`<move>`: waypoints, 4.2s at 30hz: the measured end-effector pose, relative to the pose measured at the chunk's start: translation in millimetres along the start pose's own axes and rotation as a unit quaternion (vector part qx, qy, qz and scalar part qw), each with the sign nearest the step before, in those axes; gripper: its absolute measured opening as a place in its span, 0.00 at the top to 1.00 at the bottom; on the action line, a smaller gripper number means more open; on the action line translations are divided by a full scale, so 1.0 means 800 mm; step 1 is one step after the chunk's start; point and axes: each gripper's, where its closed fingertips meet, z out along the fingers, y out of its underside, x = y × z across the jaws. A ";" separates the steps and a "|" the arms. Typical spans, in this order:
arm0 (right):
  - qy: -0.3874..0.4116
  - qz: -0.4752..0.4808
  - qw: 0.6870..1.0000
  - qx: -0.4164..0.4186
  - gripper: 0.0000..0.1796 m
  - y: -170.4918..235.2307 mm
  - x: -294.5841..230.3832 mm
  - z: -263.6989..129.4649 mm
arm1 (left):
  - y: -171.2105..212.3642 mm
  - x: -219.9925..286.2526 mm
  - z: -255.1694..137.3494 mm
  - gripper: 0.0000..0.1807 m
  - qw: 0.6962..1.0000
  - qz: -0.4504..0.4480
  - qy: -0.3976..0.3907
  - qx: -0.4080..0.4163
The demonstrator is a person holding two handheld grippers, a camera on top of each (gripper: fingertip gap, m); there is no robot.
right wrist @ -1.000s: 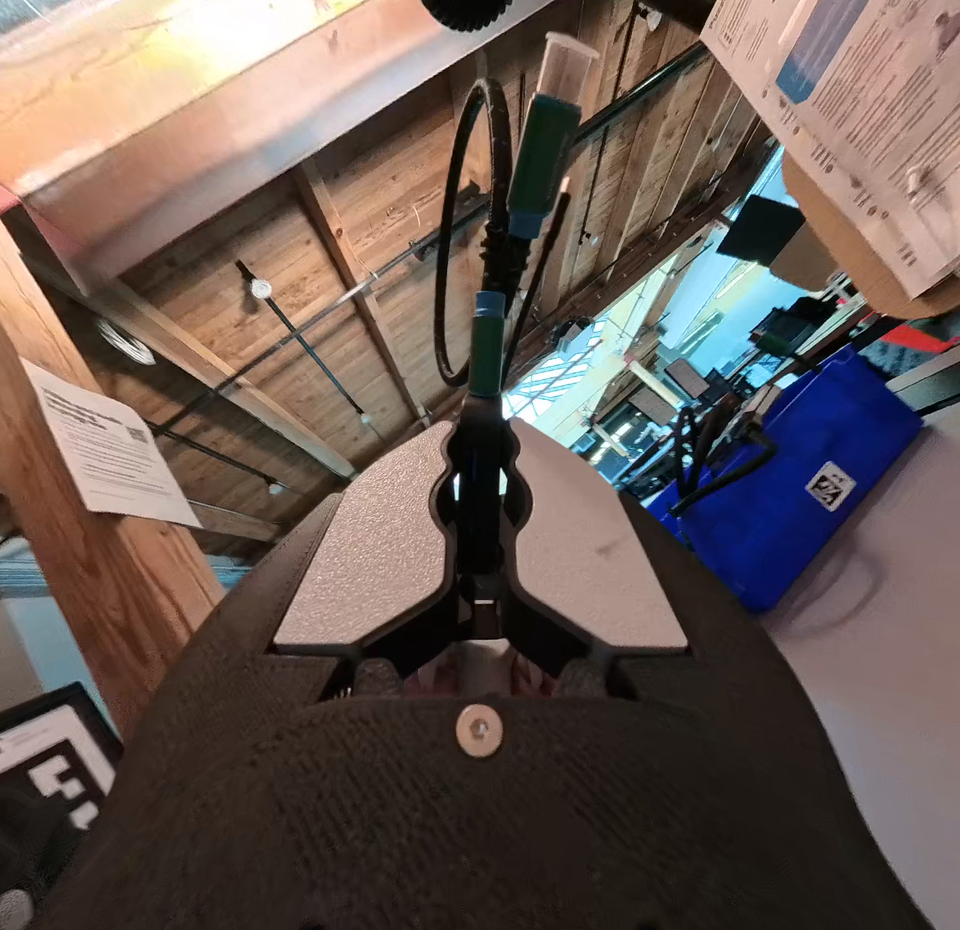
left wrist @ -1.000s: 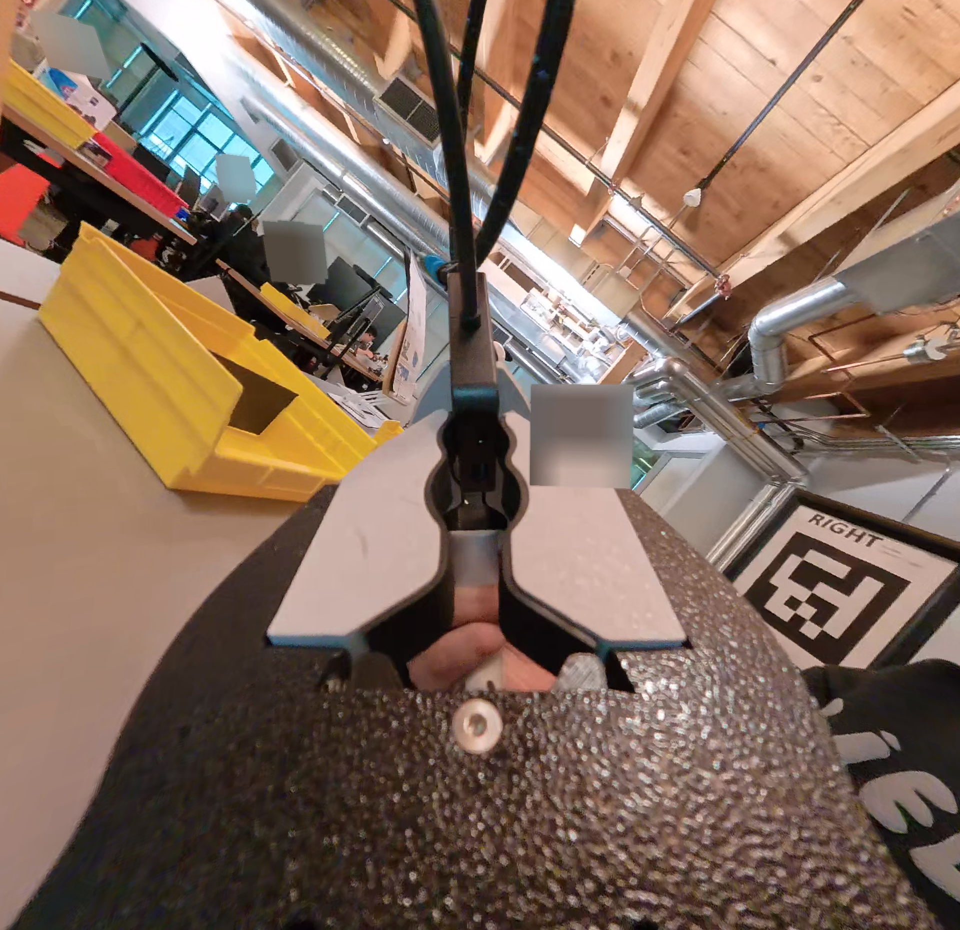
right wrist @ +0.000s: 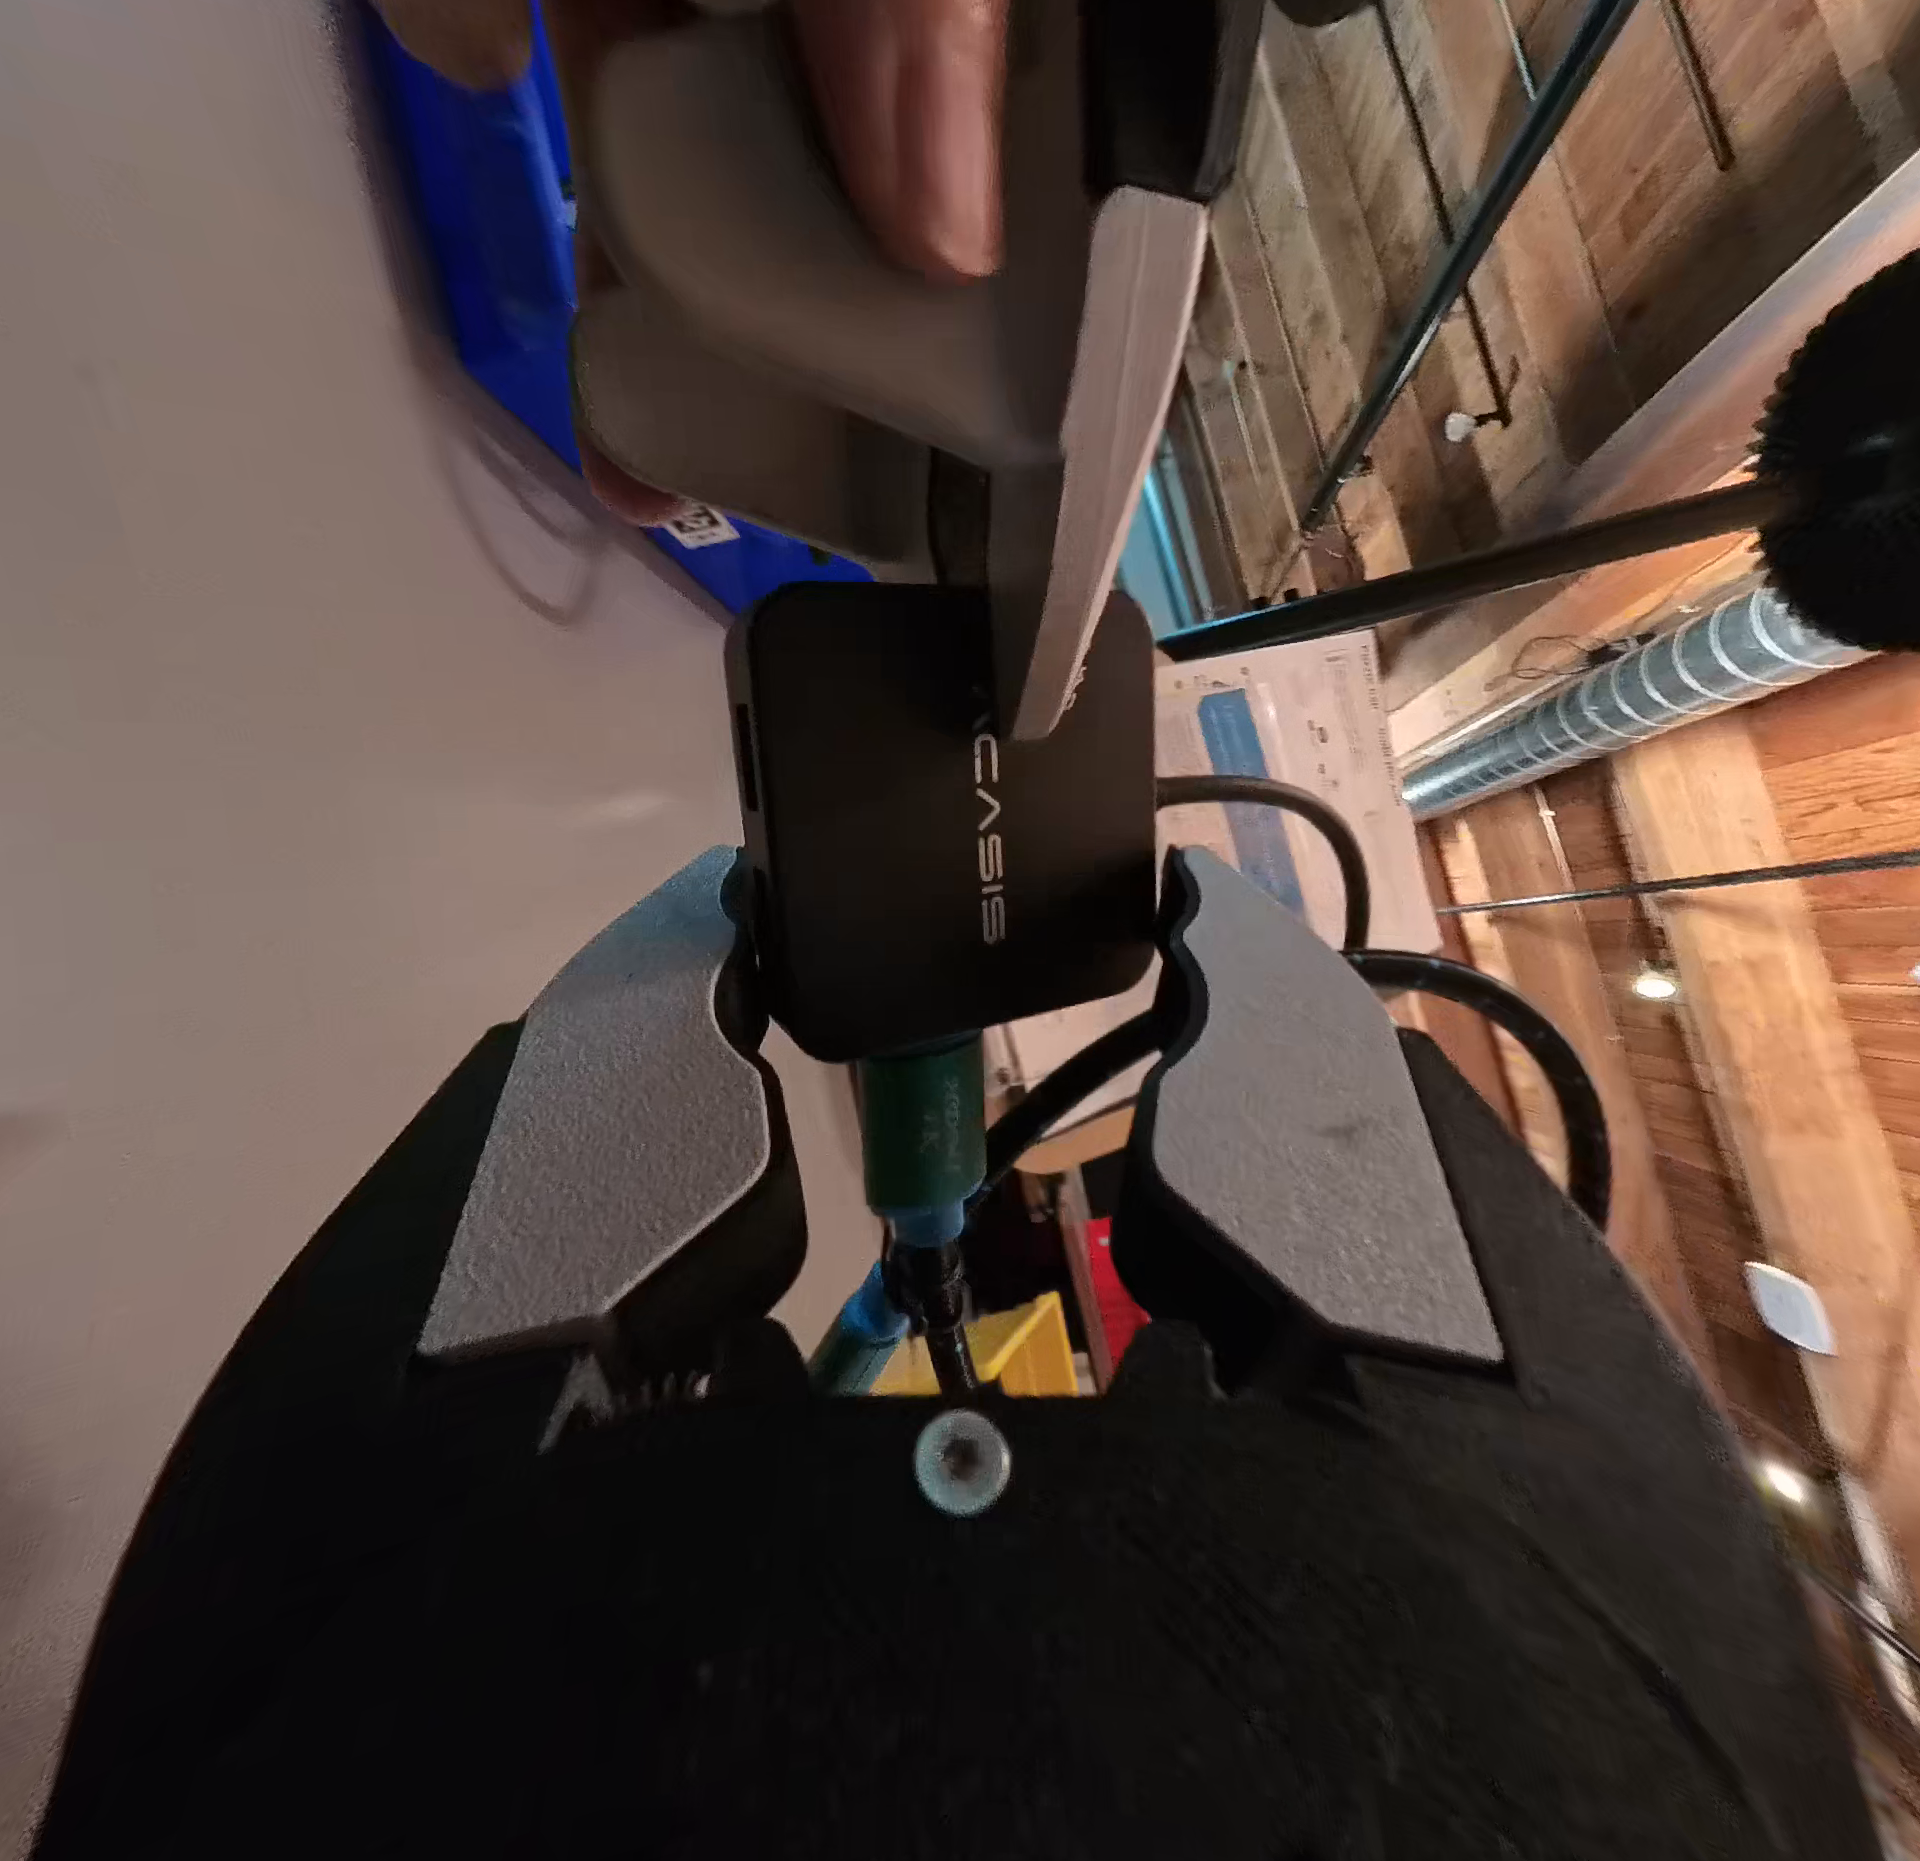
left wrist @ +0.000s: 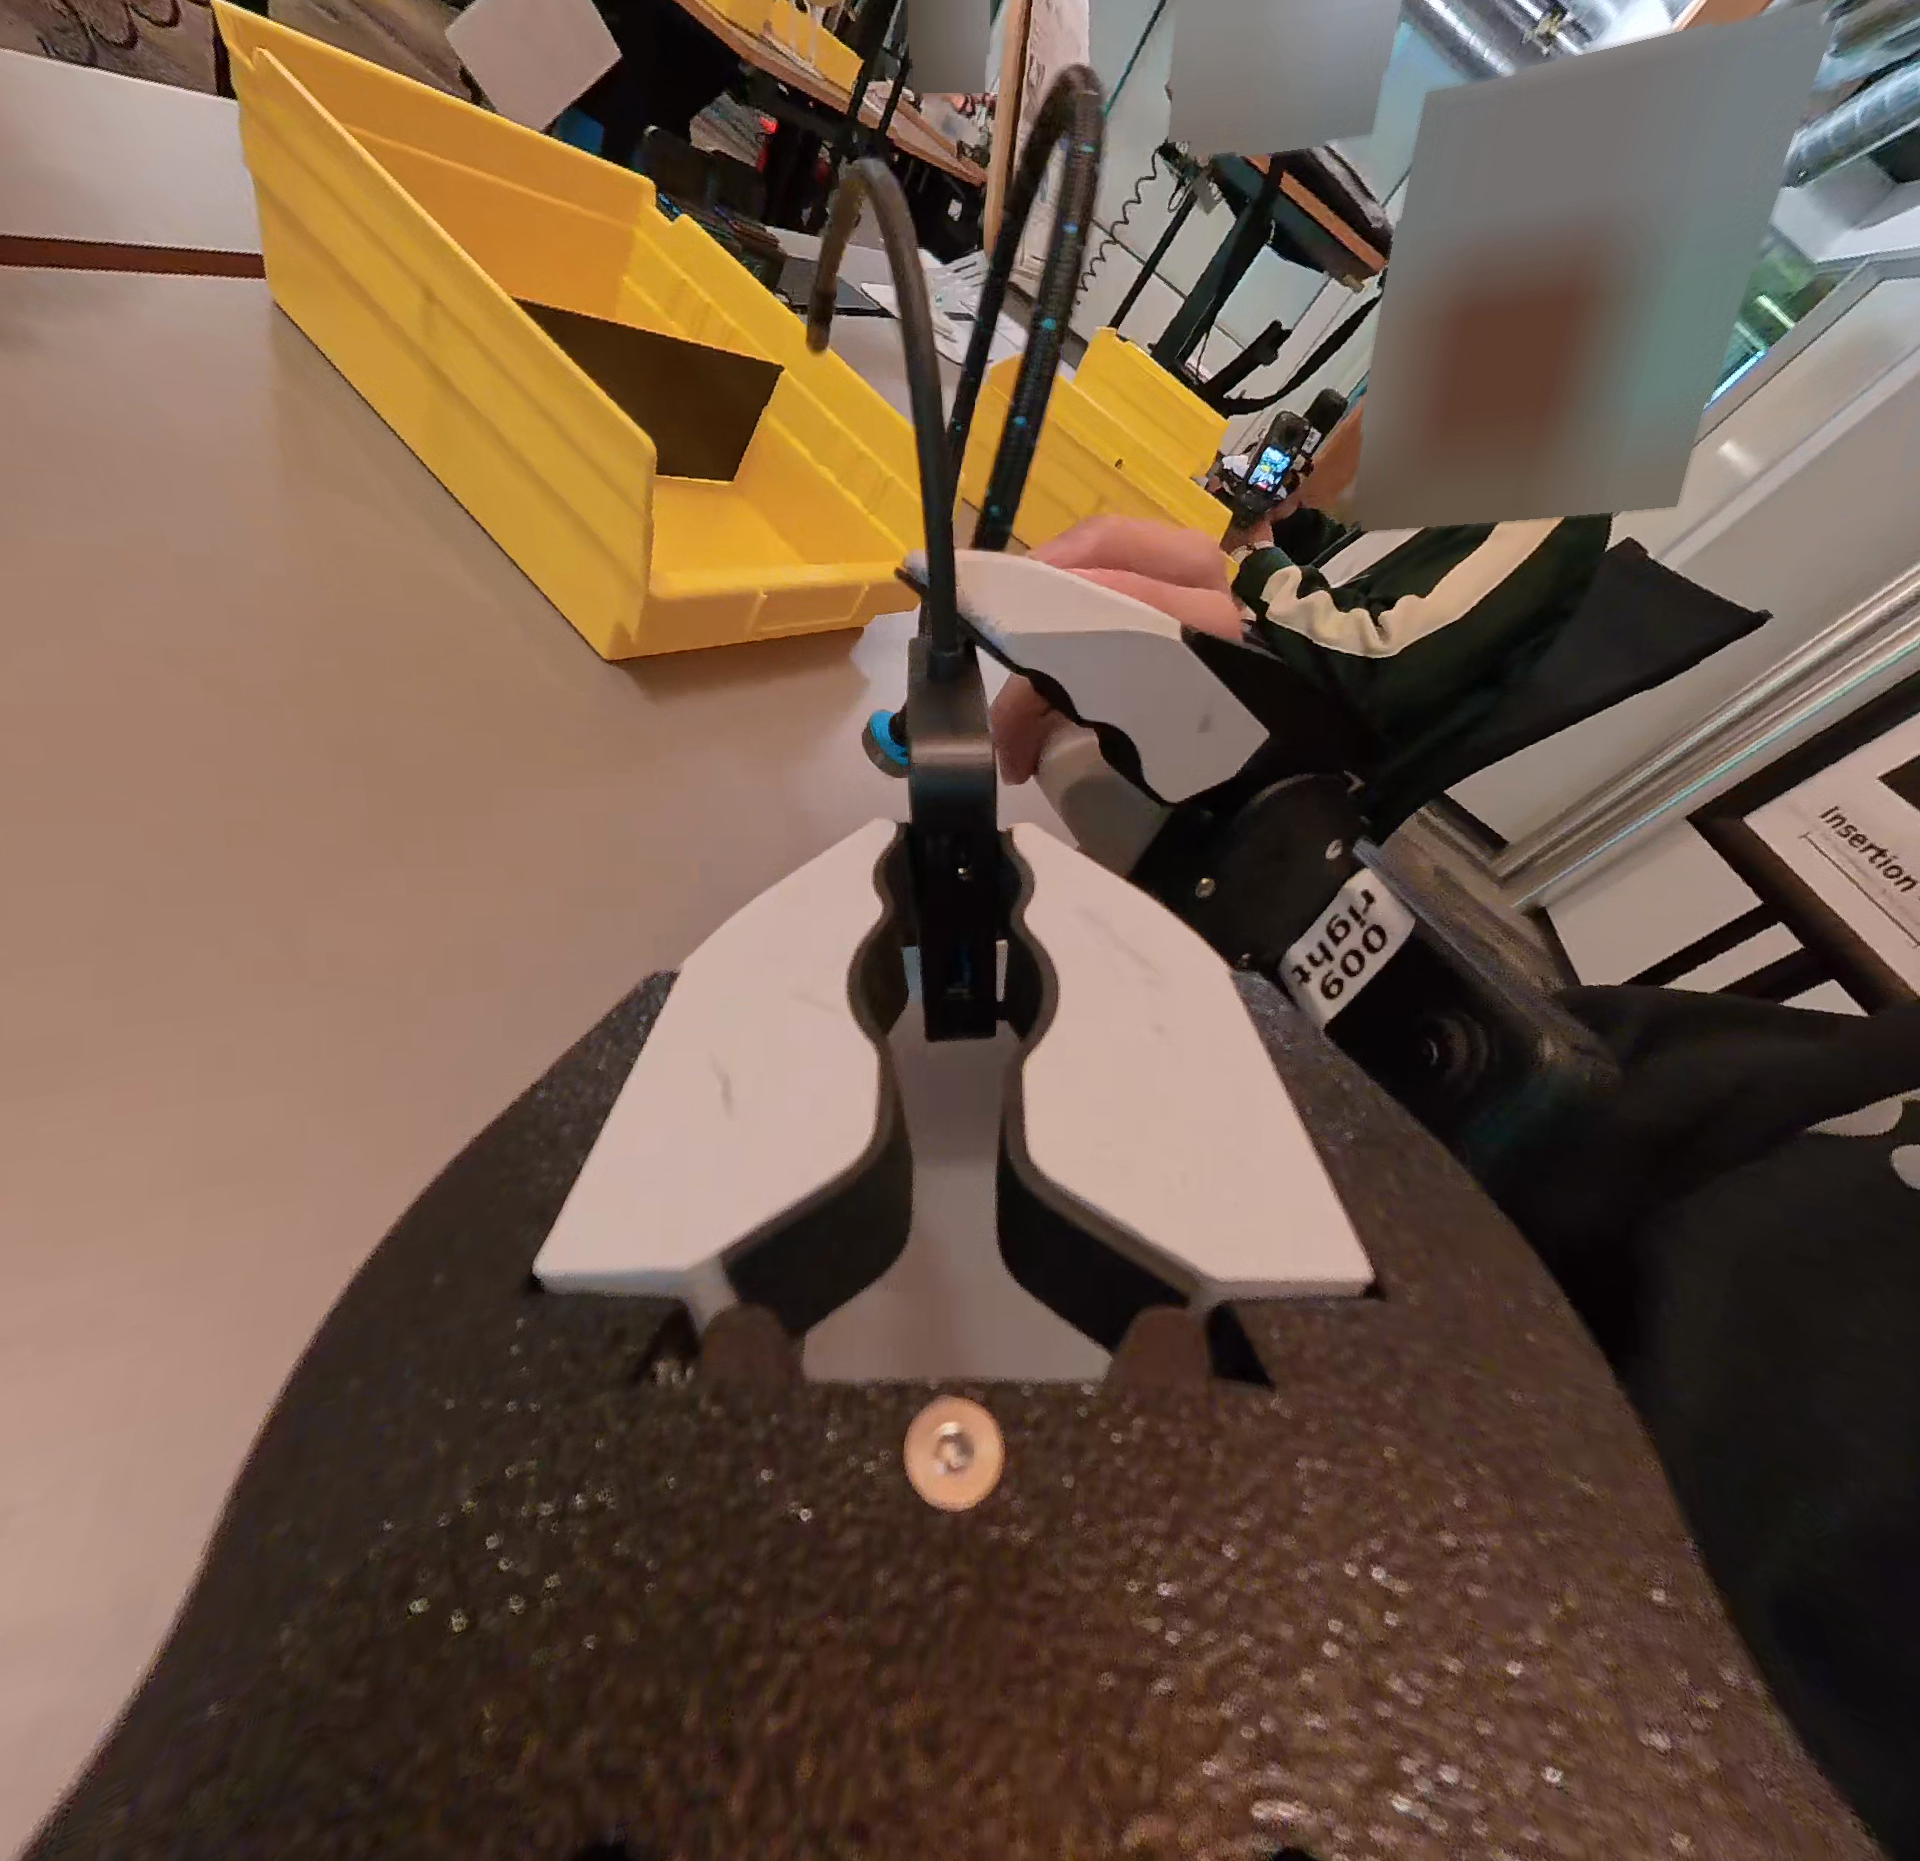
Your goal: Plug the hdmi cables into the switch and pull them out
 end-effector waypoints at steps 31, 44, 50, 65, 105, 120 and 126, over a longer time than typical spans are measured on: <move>-0.221 -0.165 0.951 -0.137 0.60 -0.003 -0.036 -0.038 | 0.059 -0.032 0.022 0.54 0.806 0.529 -0.227 -0.138; -0.221 -0.142 0.961 -0.086 0.61 -0.017 -0.036 -0.040 | 0.055 -0.019 0.018 0.54 0.815 0.548 -0.183 -0.047; -0.214 -0.124 0.967 -0.059 0.61 -0.027 -0.029 -0.043 | 0.049 -0.014 0.015 0.54 0.805 0.563 -0.183 -0.038; -0.238 -0.021 0.971 0.018 0.90 -0.037 -0.043 -0.046 | 0.067 -0.081 0.009 1.00 0.863 0.455 -0.202 -0.086; -0.281 0.061 0.958 0.018 0.50 -0.042 -0.045 -0.069 | 0.043 -0.004 -0.002 0.92 0.384 0.885 -0.254 -0.064; -0.314 0.125 0.941 -0.016 0.55 -0.023 -0.067 -0.055 | 0.021 0.008 0.007 0.89 0.349 0.896 -0.269 -0.047; -0.192 0.049 0.971 -0.132 0.56 0.028 -0.020 -0.038 | 0.015 -0.011 -0.009 0.61 0.749 0.620 -0.233 -0.016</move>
